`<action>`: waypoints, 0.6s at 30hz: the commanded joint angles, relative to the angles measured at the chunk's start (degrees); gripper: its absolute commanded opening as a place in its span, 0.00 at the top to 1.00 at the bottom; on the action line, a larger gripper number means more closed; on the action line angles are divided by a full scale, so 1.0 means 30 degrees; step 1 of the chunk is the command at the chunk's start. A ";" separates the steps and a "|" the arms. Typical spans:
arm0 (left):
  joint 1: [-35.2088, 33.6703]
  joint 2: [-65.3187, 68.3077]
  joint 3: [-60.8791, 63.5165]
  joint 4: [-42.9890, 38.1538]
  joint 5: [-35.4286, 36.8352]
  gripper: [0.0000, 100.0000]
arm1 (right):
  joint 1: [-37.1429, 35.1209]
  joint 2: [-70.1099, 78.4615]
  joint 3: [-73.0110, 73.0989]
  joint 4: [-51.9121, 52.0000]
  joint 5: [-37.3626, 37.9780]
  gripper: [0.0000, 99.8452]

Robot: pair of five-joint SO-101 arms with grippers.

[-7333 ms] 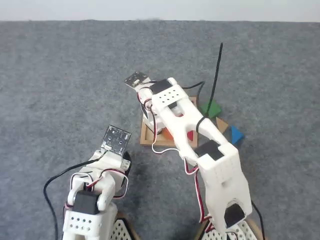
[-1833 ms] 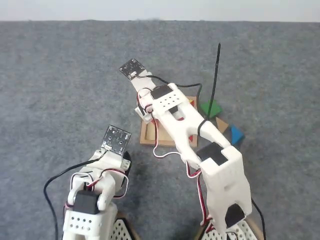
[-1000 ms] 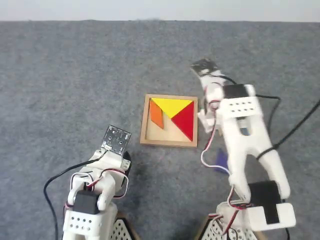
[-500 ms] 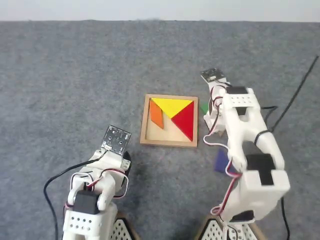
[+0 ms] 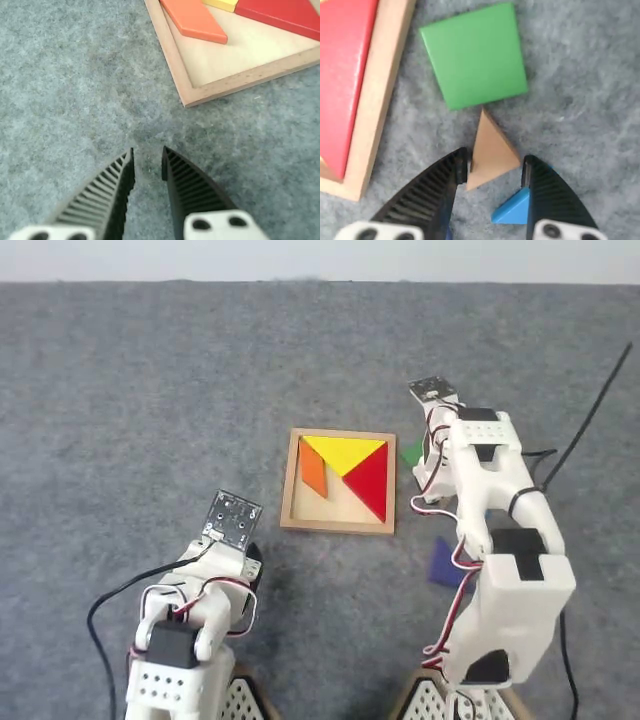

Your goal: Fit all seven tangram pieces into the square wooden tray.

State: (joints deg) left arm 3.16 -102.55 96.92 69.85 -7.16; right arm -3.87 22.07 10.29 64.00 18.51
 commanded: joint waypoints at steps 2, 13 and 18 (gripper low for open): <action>0.0029 0.0029 -0.0132 -0.0059 0.0117 0.91 | 0.0278 0.0308 -0.1143 -0.0396 0.1055 0.79; 0.0029 0.0029 -0.0132 -0.0059 0.0117 0.91 | 0.0015 0.0103 -0.0762 0.0454 0.0293 0.87; 0.0029 0.0029 -0.0132 -0.0059 0.0117 0.91 | -0.0161 0.0044 -0.0850 0.0454 0.0176 0.88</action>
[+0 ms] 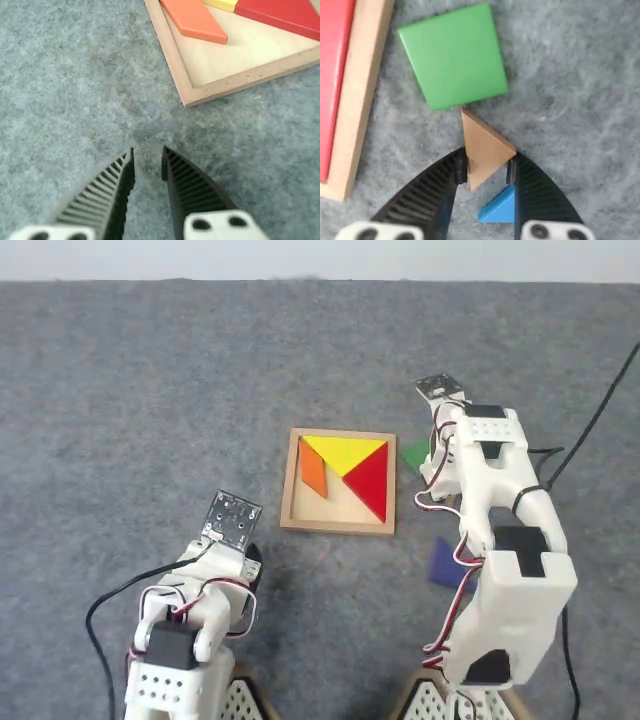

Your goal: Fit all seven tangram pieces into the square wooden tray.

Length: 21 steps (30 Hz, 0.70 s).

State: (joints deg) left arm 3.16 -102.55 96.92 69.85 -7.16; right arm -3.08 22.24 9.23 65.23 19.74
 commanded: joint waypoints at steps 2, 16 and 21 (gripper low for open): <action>0.0029 0.0029 -0.0132 -0.0059 0.0117 0.91 | -0.0425 -0.0220 -0.0527 0.0044 -0.0234 0.88; 0.0029 0.0029 -0.0132 -0.0059 0.0117 0.91 | -0.1275 -0.3092 -0.0440 0.1304 0.1407 0.73; 0.0029 0.0029 -0.0132 -0.0059 0.0117 0.91 | -0.1509 -0.1919 -0.0850 0.1011 0.1905 0.69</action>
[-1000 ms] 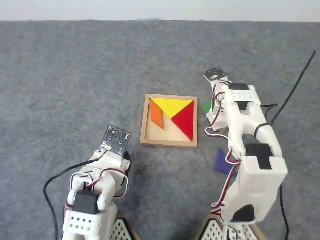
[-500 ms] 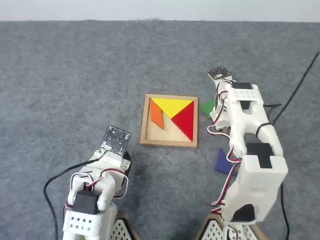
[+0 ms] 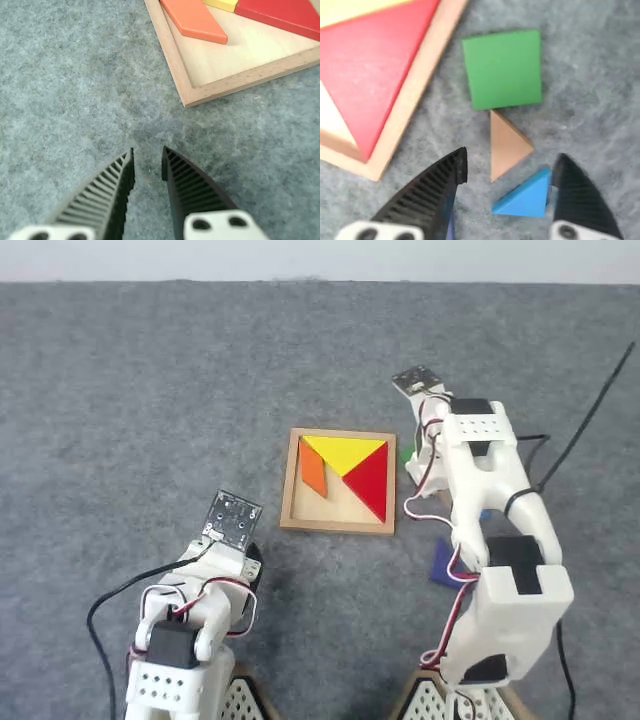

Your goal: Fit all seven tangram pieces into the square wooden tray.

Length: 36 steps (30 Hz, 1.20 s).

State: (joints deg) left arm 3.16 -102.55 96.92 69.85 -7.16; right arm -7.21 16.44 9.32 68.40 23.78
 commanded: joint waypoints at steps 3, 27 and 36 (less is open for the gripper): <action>0.0029 0.0029 -0.0132 -0.0059 0.0117 0.91 | 0.0073 0.0894 -0.1319 -0.0132 0.0733 0.69; 0.0029 0.0029 -0.0132 -0.0059 0.0117 0.91 | 0.0308 0.4234 -0.3546 0.1011 -0.0586 0.80; 0.0029 0.0029 -0.0132 -0.0059 0.0117 0.91 | 0.0278 0.4322 -0.3516 0.1509 -0.0674 0.87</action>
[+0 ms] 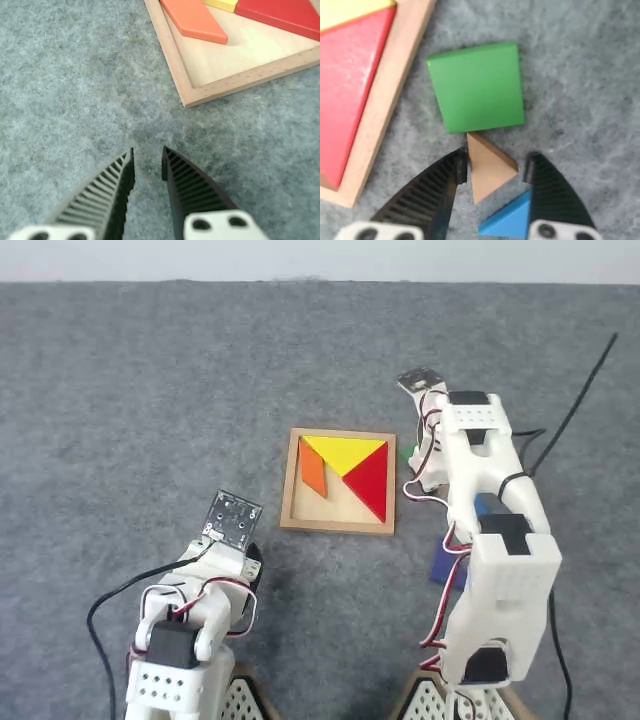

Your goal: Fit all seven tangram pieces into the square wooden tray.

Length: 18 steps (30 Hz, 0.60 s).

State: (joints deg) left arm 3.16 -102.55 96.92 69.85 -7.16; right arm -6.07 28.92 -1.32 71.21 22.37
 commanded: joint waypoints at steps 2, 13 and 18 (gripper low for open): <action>0.0029 0.0029 -0.0132 -0.0059 0.0117 0.91 | -0.0103 0.0190 0.0029 0.0571 -0.0205 0.87; 0.0029 0.0029 -0.0132 -0.0059 0.0117 0.91 | -0.0278 -0.1275 -0.0117 0.1216 -0.2608 0.87; 0.0029 0.0029 -0.0132 -0.0059 0.0117 0.91 | -0.1216 -0.4645 0.0264 0.2535 -0.3311 0.87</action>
State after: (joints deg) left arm 3.16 -102.55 96.92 69.85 -7.16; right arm -7.38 23.91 0.00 76.57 14.02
